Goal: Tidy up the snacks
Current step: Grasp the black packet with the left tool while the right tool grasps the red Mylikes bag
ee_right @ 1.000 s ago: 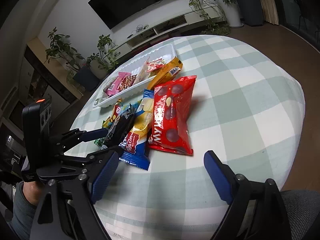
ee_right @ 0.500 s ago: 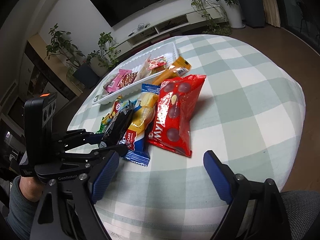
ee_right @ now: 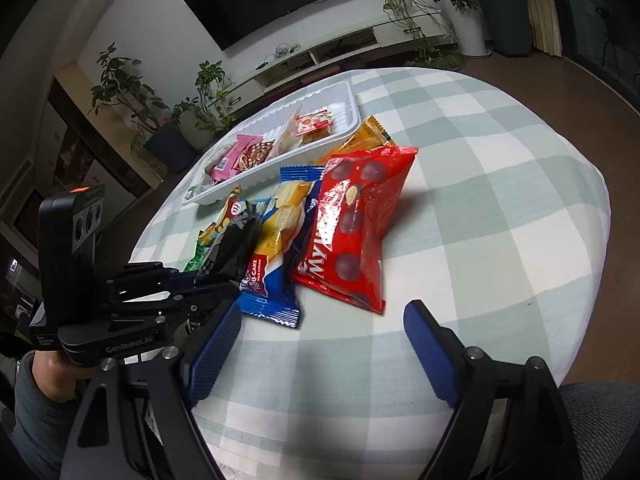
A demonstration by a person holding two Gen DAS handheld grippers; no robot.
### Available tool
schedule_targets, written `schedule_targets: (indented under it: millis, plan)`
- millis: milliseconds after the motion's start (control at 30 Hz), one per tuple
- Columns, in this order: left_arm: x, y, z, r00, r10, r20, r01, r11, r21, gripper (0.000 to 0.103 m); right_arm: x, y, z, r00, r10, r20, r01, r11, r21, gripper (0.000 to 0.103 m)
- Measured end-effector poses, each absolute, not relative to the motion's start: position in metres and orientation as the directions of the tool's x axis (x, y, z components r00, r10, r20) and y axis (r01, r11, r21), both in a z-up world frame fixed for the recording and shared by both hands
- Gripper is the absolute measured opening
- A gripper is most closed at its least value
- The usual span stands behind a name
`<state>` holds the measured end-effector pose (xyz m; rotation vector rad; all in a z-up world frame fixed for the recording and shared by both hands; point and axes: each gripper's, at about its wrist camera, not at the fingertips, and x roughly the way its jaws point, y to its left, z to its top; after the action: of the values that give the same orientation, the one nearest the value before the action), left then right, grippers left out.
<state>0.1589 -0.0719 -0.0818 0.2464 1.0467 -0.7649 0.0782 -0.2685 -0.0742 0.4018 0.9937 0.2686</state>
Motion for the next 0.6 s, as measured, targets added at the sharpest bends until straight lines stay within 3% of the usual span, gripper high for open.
schedule_targets:
  millis: [367, 600]
  plan:
    - [0.14, -0.037, -0.068, 0.301, -0.529, -0.794, 0.617, 0.743, -0.261, 0.02, 0.098, -0.27, -0.075, 0.519, 0.378, -0.766, -0.013, 0.9, 0.436, 0.086]
    - [0.126, -0.013, -0.072, 0.286, -0.594, -0.752, 0.571, 0.736, -0.365, 0.02, 0.129, -0.271, -0.08, 0.491, 0.337, -0.803, 0.014, 0.919, 0.394, 0.076]
